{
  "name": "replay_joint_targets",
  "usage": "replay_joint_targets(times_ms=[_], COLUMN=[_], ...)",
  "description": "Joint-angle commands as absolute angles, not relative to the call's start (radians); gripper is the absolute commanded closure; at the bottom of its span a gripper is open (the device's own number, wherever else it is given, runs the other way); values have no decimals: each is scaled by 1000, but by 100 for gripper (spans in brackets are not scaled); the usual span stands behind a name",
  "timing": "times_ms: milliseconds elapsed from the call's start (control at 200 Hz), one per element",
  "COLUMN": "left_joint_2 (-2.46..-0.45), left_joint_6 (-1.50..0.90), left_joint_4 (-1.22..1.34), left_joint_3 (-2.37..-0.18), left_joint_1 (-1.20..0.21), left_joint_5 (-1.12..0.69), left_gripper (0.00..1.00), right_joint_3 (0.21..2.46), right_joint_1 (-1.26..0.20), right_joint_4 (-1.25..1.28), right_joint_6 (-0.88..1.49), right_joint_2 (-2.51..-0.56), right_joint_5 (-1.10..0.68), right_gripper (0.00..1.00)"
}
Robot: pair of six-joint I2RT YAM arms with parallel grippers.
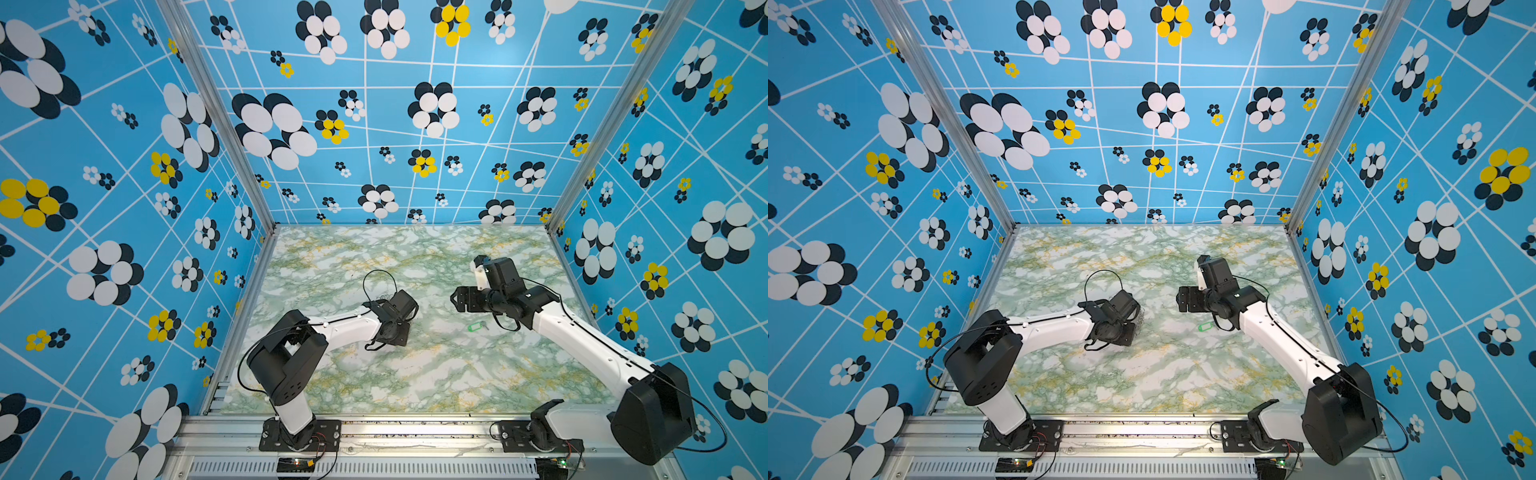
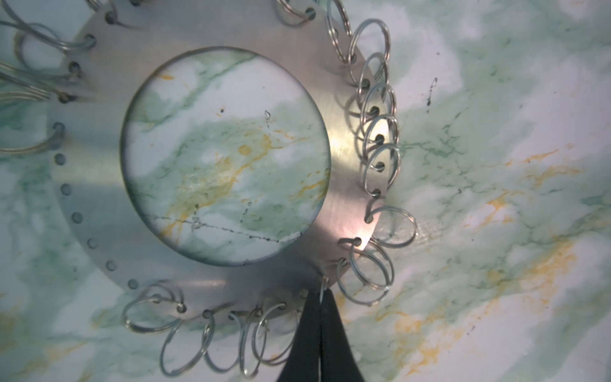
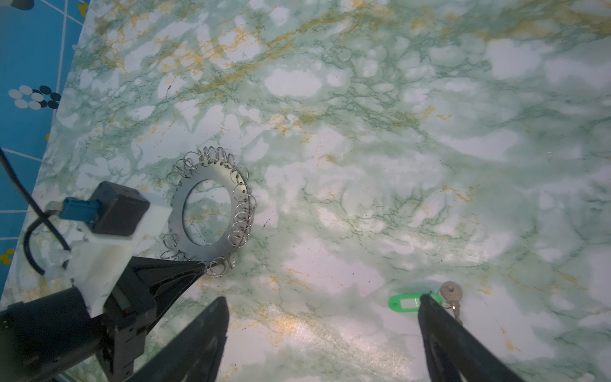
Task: Attach keys to a key ring
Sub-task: Pick up the keyring from the center of the table.
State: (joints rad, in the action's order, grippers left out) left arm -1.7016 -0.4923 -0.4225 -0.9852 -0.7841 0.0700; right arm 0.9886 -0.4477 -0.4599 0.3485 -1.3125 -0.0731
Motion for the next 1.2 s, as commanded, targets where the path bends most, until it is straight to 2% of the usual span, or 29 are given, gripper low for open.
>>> replay_joint_targets(times_ms=[0, 85, 195, 395, 575, 690, 920, 1194], left_joint_2=[-1601, -1500, -1344, -1065, -1013, -984, -984, -1047], left_joint_6=[-393, -282, -132, 108, 225, 250, 263, 282], left_joint_4=[-496, -501, -448, -298, -378, -342, -246, -253], left_joint_3=[-1005, -986, -942, -865, -981, -1006, -1040, -1113], left_joint_1=[-797, -799, -803, -808, -809, -815, -820, -820], left_joint_5=[115, 116, 87, -87, -205, -292, -444, -617], left_gripper=[100, 100, 100, 100, 100, 100, 100, 100], right_joint_3=[982, 992, 999, 1002, 890, 837, 854, 857], right_joint_1=[-455, -456, -457, -456, -459, -459, -462, -477], right_joint_4=[-436, -423, -398, -324, -108, -9, 9, 13], right_joint_6=[321, 276, 211, 108, 157, 174, 146, 84], right_joint_2=[-1283, -1272, -1247, -1181, -1049, -981, -956, -930], right_joint_5=[-81, -114, -179, -363, -550, -632, -768, -876], right_gripper=[8, 1, 1, 1, 11, 16, 32, 46])
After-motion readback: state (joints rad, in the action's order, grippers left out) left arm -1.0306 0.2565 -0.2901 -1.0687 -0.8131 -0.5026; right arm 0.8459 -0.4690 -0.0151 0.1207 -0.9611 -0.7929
